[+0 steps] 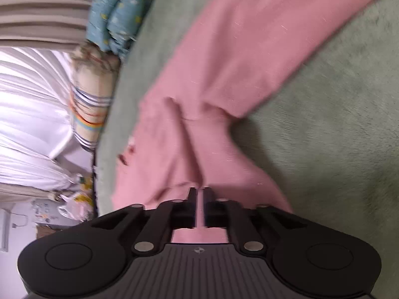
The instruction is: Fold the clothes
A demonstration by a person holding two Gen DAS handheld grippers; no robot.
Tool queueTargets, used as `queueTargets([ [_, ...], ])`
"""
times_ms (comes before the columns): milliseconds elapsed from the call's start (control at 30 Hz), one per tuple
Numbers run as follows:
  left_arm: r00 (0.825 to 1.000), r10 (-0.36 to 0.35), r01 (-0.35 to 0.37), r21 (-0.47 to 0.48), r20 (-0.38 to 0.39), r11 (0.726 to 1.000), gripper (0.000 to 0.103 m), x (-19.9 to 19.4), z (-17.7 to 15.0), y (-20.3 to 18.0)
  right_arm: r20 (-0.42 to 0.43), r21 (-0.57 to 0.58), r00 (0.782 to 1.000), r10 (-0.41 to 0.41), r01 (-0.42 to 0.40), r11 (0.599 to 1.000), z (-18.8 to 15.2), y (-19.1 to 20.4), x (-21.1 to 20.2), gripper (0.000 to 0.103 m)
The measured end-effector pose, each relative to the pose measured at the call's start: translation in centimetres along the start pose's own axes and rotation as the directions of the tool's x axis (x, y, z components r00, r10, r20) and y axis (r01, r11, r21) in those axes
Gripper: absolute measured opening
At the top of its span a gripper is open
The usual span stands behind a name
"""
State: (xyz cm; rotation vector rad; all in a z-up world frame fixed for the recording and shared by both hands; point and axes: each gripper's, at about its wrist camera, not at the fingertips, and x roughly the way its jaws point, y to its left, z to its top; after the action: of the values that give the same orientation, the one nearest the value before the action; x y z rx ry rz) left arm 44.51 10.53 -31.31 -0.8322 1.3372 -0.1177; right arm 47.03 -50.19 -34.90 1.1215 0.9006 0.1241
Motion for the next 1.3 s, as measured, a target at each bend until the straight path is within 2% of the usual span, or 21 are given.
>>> queueTargets([
  [67, 1.000, 0.006, -0.006, -0.004, -0.004, 1.000, 0.085, -0.1, -0.2, 0.1, 0.012, -0.056, 0.998, 0.062, -0.061, 0.997, 0.0, 2.0, 0.4, 0.015],
  [100, 1.000, 0.007, -0.007, -0.004, -0.004, 1.000, 0.086, -0.1, -0.3, 0.1, 0.014, -0.080, 0.998, 0.059, -0.057, 0.995, 0.2, 2.8, 0.9, 0.015],
  [200, 1.000, -0.002, 0.001, -0.012, -0.003, 1.000, 0.086, -0.2, -0.4, -0.5, 0.024, -0.166, 1.000, -0.012, 0.016, 0.986, 0.9, 4.6, 3.4, 0.015],
  [233, 1.000, -0.013, 0.013, -0.012, 0.001, 1.000, 0.086, -0.3, -0.4, -0.9, 0.002, -0.203, 0.997, -0.078, 0.076, 0.976, 1.1, 4.3, 4.2, 0.000],
  [267, 1.000, -0.021, 0.021, 0.002, 0.003, 1.000, 0.086, -0.4, -0.3, -1.5, -0.014, -0.239, 0.991, -0.133, 0.125, 0.963, 1.2, 4.0, 4.9, 0.000],
  [367, 1.000, -0.012, 0.011, 0.097, 0.013, 0.995, 0.086, -0.5, -0.1, -3.7, -0.018, -0.248, 0.991, -0.131, 0.123, 0.961, 1.5, 3.4, 3.2, 0.000],
  [433, 1.000, -0.003, 0.000, 0.147, 0.017, 0.989, 0.086, -0.3, 0.0, -4.8, 0.012, -0.223, 0.992, -0.123, 0.123, 0.967, 1.2, 3.8, 0.6, 0.021],
  [500, 1.000, 0.009, -0.013, 0.173, 0.023, 0.985, 0.086, 0.0, -0.1, -5.6, 0.169, -0.212, 0.978, -0.125, 0.160, 0.964, 0.8, 3.6, -5.1, 0.029],
  [567, 1.000, 0.012, -0.016, 0.190, 0.020, 0.982, 0.086, 0.5, -0.4, -6.3, 0.300, -0.179, 0.938, -0.174, 0.234, 0.956, 1.1, 3.1, -9.4, 0.033],
  [600, 1.000, 0.015, -0.017, 0.192, 0.017, 0.981, 0.086, 0.7, -0.7, -6.5, 0.352, -0.159, 0.910, -0.218, 0.288, 0.944, 1.5, 2.8, -11.0, 0.039],
  [633, 1.000, 0.017, -0.019, 0.192, 0.014, 0.981, 0.086, 1.0, -1.0, -6.6, 0.444, -0.129, 0.841, -0.308, 0.400, 0.907, 2.3, 2.5, -13.9, 0.043],
  [700, 1.000, 0.023, -0.023, 0.182, 0.003, 0.983, 0.086, 1.4, -1.5, -6.6, 0.628, -0.078, 0.619, -0.472, 0.654, 0.752, 4.9, 1.9, -19.6, 0.055],
  [767, 0.999, 0.035, -0.031, 0.157, -0.022, 0.987, 0.086, 2.2, -2.4, -6.4, 0.664, -0.032, 0.534, -0.523, 0.719, 0.694, 6.9, 0.9, -21.9, 0.058],
  [833, 0.998, 0.047, -0.042, 0.139, -0.036, 0.989, 0.086, 2.6, -3.1, -6.4, 0.632, 0.091, 0.520, -0.574, 0.686, 0.722, 10.6, -2.1, -24.3, 0.057],
  [900, 0.998, 0.055, -0.050, 0.123, -0.039, 0.991, 0.086, 2.7, -3.8, -6.5, 0.614, 0.215, 0.476, -0.629, 0.667, 0.714, 12.8, -4.0, -25.2, 0.058],
  [967, 0.997, 0.071, -0.067, 0.107, -0.030, 0.992, 0.086, 2.7, -4.7, -6.6, 0.597, 0.256, 0.462, -0.656, 0.665, 0.702, 14.6, -5.4, -24.7, 0.058],
  [1067, 0.995, 0.099, -0.096, 0.077, -0.029, 0.992, 0.086, 2.8, -5.9, -6.4, 0.547, 0.281, 0.474, -0.690, 0.673, 0.684, 17.1, -7.4, -22.6, 0.056],
  [1133, 0.993, 0.115, -0.113, 0.061, -0.038, 0.992, 0.086, 2.9, -6.6, -6.1, 0.556, 0.301, 0.456, -0.695, 0.669, 0.679, 17.8, -8.8, -21.9, 0.055],
  [1200, 0.991, 0.131, -0.128, 0.065, -0.037, 0.990, 0.085, 2.8, -6.9, -6.0, 0.546, 0.321, 0.458, -0.702, 0.659, 0.680, 18.5, -9.4, -21.6, 0.054],
  [1267, 0.990, 0.142, -0.141, 0.066, -0.020, 0.988, 0.086, 2.5, -7.0, -5.9, 0.537, 0.338, 0.463, -0.705, 0.647, 0.683, 19.1, -10.0, -21.4, 0.020],
  [1300, 0.990, 0.143, -0.142, 0.063, -0.013, 0.988, 0.086, 2.4, -7.0, -5.8, 0.542, 0.335, 0.476, -0.692, 0.633, 0.698, 19.1, -9.8, -21.4, 0.006],
])
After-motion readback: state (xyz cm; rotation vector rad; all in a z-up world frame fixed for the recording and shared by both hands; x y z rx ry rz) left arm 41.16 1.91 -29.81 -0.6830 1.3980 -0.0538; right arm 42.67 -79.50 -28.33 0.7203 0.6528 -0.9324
